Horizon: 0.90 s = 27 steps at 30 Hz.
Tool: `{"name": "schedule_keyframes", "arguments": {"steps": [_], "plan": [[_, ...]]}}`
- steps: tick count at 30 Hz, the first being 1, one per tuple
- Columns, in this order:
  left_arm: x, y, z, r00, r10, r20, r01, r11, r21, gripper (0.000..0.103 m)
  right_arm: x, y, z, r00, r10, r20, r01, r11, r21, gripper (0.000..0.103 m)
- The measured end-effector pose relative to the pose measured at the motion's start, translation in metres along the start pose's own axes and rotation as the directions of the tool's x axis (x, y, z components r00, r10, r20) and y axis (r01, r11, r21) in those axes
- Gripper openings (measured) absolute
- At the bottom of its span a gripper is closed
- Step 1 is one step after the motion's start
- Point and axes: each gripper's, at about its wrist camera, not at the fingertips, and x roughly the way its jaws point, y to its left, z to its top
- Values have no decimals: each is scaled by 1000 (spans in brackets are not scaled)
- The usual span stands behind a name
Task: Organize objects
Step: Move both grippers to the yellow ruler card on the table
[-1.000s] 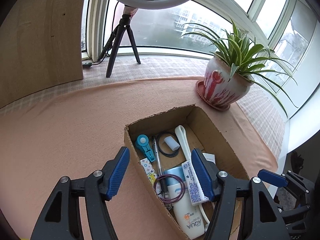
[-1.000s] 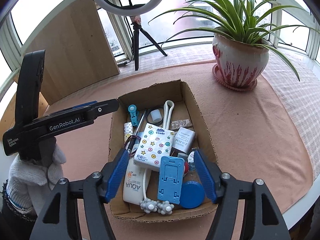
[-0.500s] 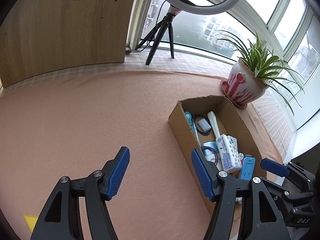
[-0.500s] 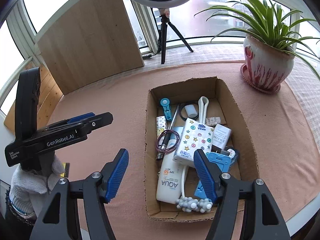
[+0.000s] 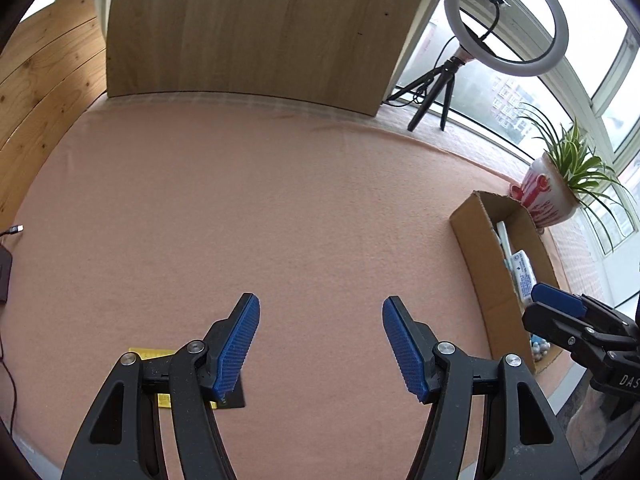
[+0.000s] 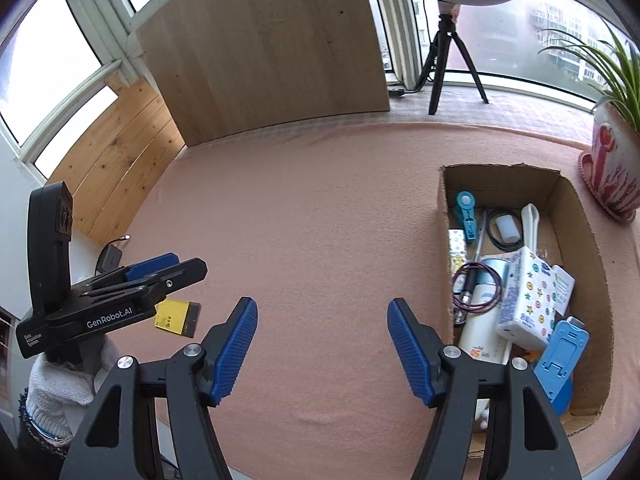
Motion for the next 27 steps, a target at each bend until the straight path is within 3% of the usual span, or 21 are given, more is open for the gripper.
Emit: {"name": "schedule_keyframes", "arguments": {"steps": [9, 14, 22, 27], "plan": [[-18, 79, -47, 998, 54, -29, -58, 990, -127, 67, 54, 64, 9, 988, 101, -120, -116, 985, -129, 64], [-19, 102, -68, 999, 27, -45, -35, 983, -182, 66, 87, 93, 18, 970, 149, -194, -183, 968, -172, 64], [-5, 119, -89, 994, -67, -82, 44, 966, -256, 47, 152, 138, 22, 913, 211, -350, -292, 936, -197, 62], [0, 127, -93, 992, -85, -95, 55, 958, -282, 44, 185, 146, 27, 874, 263, -408, -339, 932, -127, 43]]}}
